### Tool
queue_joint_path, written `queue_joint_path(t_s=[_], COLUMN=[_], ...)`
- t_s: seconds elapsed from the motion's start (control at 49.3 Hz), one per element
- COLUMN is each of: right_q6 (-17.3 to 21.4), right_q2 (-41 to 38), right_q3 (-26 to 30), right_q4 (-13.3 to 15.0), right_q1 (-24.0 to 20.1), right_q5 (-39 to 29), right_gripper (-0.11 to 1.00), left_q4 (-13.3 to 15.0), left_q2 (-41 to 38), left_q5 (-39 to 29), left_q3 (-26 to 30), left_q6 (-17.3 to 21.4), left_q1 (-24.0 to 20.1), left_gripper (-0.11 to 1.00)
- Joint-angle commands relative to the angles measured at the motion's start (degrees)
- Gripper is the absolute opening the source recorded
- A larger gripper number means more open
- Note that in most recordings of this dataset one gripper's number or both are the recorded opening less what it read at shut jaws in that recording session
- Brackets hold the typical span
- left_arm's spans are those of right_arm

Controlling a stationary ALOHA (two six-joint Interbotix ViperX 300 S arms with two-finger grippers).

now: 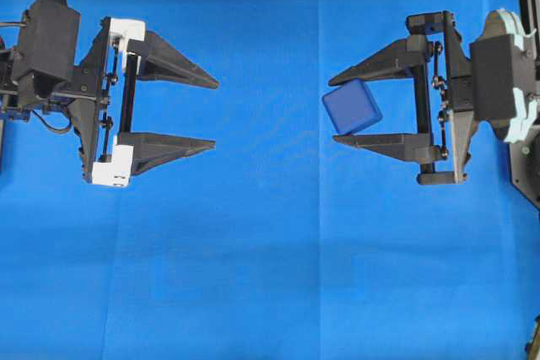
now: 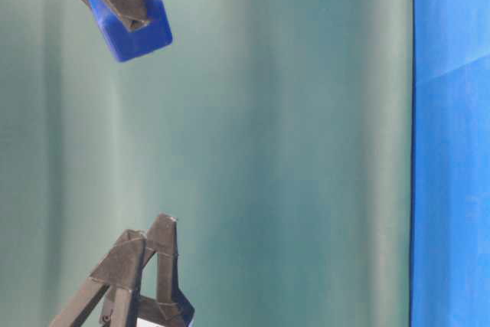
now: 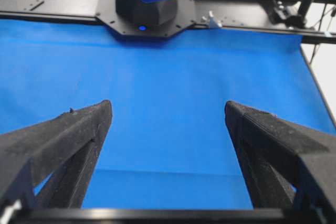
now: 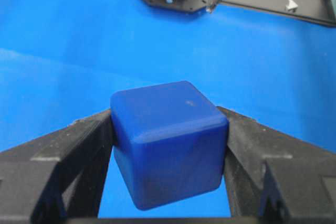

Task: Handover the blue block to the right arm after grasping it with the left arm, then place it in the designated position.
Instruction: 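Carry the cube with the right gripper toward the table center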

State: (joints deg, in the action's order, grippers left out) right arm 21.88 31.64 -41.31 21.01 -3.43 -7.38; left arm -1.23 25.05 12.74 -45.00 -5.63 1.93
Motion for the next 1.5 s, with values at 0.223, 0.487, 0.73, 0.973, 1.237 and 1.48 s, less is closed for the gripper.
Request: queue_joint_path(t_s=[0.223,0.487,0.73,0.973,1.237,1.48], right_q6=[0.62,0.70,0.62,0.44,0.44,0.53], right_q2=[0.53,0.53,0.53,0.53,0.26,-3.96], right_q3=[0.88,0.79,0.79,0.79,0.62,-0.70], right_q4=[-0.35,-3.52,-4.13,-3.96,-3.87,-3.87], right_q1=[-1.32,-3.60,-5.45,-5.63,-5.54,-5.54], right_q5=[-4.22,-13.89,-21.62,-21.27,-18.54,-12.13], right_gripper=[0.52,0.51,0.52,0.51,0.52,0.51], left_q4=[0.09,0.09,0.09,0.00,0.09,0.09], left_q2=[0.70,0.79,0.79,0.79,0.79,0.70], left_q5=[0.44,0.53,0.53,0.53,0.53,0.97], left_q3=[0.97,0.97,1.05,1.23,1.32,1.32], left_q6=[0.09,0.09,0.09,0.09,0.09,0.09], left_q1=[0.09,0.09,0.09,0.09,0.09,0.09], left_gripper=[0.93,0.93,0.93,0.93,0.93,0.93])
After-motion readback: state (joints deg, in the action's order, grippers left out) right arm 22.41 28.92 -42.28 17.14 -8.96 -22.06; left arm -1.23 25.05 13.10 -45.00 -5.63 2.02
